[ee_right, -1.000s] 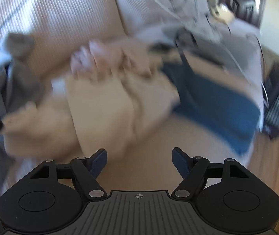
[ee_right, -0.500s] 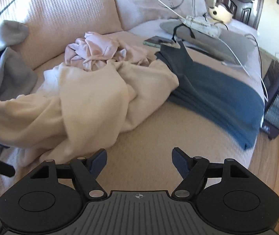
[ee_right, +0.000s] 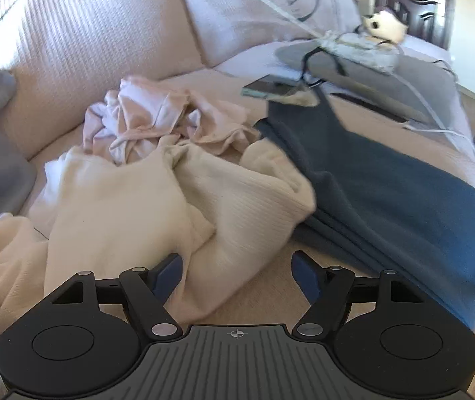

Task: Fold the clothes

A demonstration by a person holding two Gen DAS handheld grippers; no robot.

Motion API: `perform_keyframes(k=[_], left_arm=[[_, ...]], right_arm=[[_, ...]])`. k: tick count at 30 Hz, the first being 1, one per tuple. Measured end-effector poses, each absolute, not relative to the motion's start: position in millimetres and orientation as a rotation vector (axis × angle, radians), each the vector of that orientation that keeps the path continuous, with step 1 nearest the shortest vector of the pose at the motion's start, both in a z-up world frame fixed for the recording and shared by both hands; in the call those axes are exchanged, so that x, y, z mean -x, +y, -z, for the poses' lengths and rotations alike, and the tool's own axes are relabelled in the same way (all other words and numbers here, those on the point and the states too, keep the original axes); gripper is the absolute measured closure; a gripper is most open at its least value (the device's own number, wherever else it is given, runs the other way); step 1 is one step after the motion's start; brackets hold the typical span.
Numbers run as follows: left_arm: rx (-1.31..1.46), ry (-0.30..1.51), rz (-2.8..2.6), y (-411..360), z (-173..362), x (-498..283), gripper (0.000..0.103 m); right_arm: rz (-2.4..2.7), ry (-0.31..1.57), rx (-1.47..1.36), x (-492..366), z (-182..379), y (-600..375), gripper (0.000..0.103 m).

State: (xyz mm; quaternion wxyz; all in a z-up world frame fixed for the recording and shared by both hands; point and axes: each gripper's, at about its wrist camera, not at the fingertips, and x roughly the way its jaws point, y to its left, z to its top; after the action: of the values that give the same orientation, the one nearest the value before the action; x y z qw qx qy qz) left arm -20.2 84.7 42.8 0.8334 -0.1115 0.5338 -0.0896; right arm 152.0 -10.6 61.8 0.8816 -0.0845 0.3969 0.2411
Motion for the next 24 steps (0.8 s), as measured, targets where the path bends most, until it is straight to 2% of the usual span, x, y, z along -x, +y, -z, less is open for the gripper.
perform_keyframes(k=[2, 3, 6, 18, 21, 24], left_arm=[[0.244, 1.127, 0.199, 85, -44, 17, 0.066], [0.253, 1.126, 0.205, 86, -46, 15, 0.067], [0.297, 1.102, 0.231, 92, -57, 13, 0.073], [0.306, 0.843, 0.481, 86, -173, 60, 0.078], [0.299, 0.871, 0.468, 79, -164, 64, 0.078], [0.301, 0.914, 0.433, 72, -148, 64, 0.074]], right_arm=[[-0.528, 0.851, 0.16, -157, -56, -6, 0.047], [-0.541, 0.865, 0.132, -158, -54, -5, 0.063], [-0.543, 0.861, 0.125, -149, -60, -2, 0.09], [-0.438, 0.788, 0.079, -70, -166, -60, 0.094], [-0.374, 0.796, 0.111, -56, -182, -76, 0.094], [-0.283, 0.784, 0.155, -81, -161, -69, 0.094]])
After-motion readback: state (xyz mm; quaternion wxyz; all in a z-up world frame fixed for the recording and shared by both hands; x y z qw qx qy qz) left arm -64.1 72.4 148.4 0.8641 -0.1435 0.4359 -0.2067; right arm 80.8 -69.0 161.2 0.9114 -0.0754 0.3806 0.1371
